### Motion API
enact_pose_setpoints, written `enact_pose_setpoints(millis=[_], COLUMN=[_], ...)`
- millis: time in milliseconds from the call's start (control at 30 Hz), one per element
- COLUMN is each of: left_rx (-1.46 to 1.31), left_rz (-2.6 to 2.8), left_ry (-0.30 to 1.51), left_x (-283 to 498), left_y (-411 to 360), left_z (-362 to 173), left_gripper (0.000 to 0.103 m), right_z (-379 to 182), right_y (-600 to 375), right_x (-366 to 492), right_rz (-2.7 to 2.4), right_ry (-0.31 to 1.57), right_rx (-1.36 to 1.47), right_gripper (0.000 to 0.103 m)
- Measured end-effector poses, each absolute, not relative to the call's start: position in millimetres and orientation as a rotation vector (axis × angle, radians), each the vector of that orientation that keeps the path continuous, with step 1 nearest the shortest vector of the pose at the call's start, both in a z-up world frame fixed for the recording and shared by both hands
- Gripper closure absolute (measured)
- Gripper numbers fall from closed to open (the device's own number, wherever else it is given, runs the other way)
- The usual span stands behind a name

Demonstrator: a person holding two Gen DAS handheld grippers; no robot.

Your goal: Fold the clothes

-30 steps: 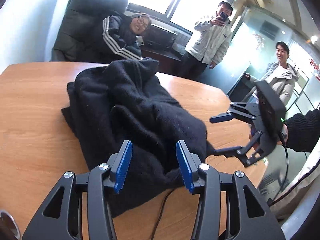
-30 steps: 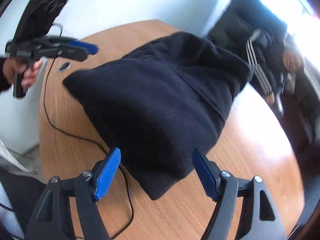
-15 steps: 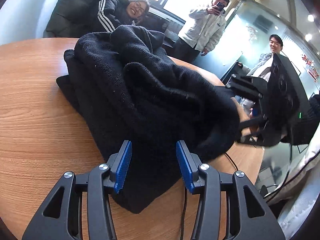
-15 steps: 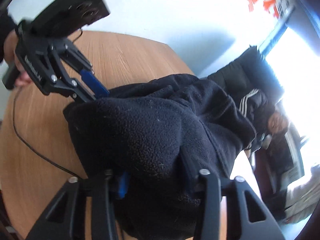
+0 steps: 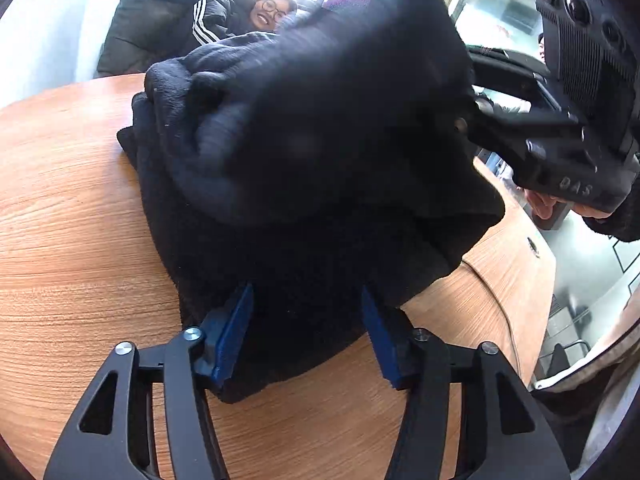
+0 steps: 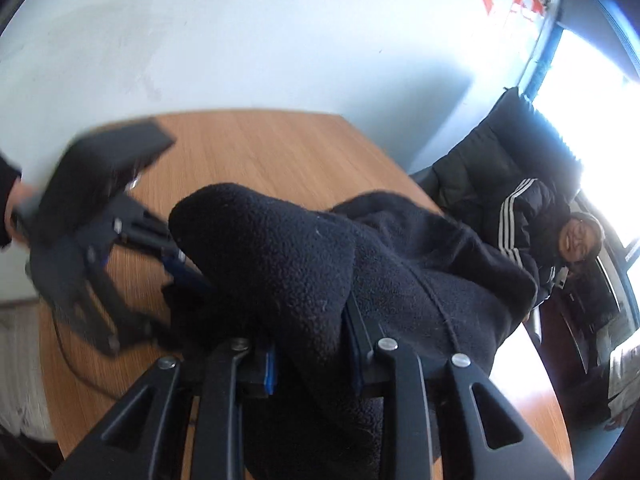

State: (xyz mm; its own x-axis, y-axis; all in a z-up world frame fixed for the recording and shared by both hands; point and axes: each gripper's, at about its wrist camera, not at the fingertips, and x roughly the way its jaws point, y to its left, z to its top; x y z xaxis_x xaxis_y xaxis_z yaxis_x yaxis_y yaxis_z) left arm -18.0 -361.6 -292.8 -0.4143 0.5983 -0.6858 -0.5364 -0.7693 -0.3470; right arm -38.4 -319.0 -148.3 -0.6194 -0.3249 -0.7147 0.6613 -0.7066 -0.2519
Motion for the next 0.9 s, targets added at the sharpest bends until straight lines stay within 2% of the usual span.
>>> enact_pose_setpoints(millis=[100, 233, 300, 367, 433, 500, 567, 600, 667, 733, 833, 900], left_rx=[-1.099, -1.117, -1.120, -1.086, -1.040, -0.963, -0.891, -0.858, -0.818, -0.805, -1.030, -1.288], left_rz=[2.185, 2.172, 2.162, 2.178, 2.211, 2.244, 2.252, 2.235, 2.201, 2.168, 2.095, 2.063], left_ry=[-0.105, -0.178, -0.219, -0.270, -0.295, -0.284, -0.259, -0.256, -0.264, -0.287, -0.335, -0.340], left_x=[-17.1, -10.3, -1.6, 11.2, 18.8, 19.0, 8.3, -1.0, -21.5, -44.1, -86.0, -109.9], left_y=[-361.9, -374.1, -384.1, -400.6, -413.9, -418.3, -411.9, -403.5, -380.6, -351.8, -298.9, -275.2], left_z=[-292.4, -284.7, -273.4, -248.9, -214.9, -167.4, -123.3, -106.3, -83.2, -71.0, -115.6, -172.8], left_gripper=[0.046, 0.046, 0.048, 0.049, 0.049, 0.049, 0.042, 0.041, 0.029, 0.026, 0.026, 0.027], right_z=[-169.0, -193.3, -194.9, -197.0, -195.4, -189.9, -171.4, -155.9, -119.8, -85.0, -49.0, -42.0], right_y=[-334.7, -343.2, -343.7, -348.5, -354.0, -354.7, -344.6, -336.2, -308.5, -273.2, -205.7, -165.2], right_x=[-43.4, -28.4, -24.9, -19.5, -11.1, -5.5, -3.1, 2.9, 11.5, 18.4, 23.9, 14.7], right_rz=[-2.262, -2.221, -2.197, -2.143, -2.116, -2.106, -2.113, -2.126, -2.172, -2.225, -2.332, -2.388], right_ry=[0.784, 0.884, 0.902, 0.952, 0.975, 0.961, 0.869, 0.806, 0.651, 0.487, 0.259, 0.131], right_rx=[0.935, 0.911, 0.930, 0.942, 0.947, 0.951, 0.946, 0.924, 0.872, 0.828, 0.822, 0.870], right_gripper=[0.075, 0.063, 0.050, 0.012, 0.004, 0.003, 0.005, 0.005, 0.005, 0.005, 0.005, 0.005])
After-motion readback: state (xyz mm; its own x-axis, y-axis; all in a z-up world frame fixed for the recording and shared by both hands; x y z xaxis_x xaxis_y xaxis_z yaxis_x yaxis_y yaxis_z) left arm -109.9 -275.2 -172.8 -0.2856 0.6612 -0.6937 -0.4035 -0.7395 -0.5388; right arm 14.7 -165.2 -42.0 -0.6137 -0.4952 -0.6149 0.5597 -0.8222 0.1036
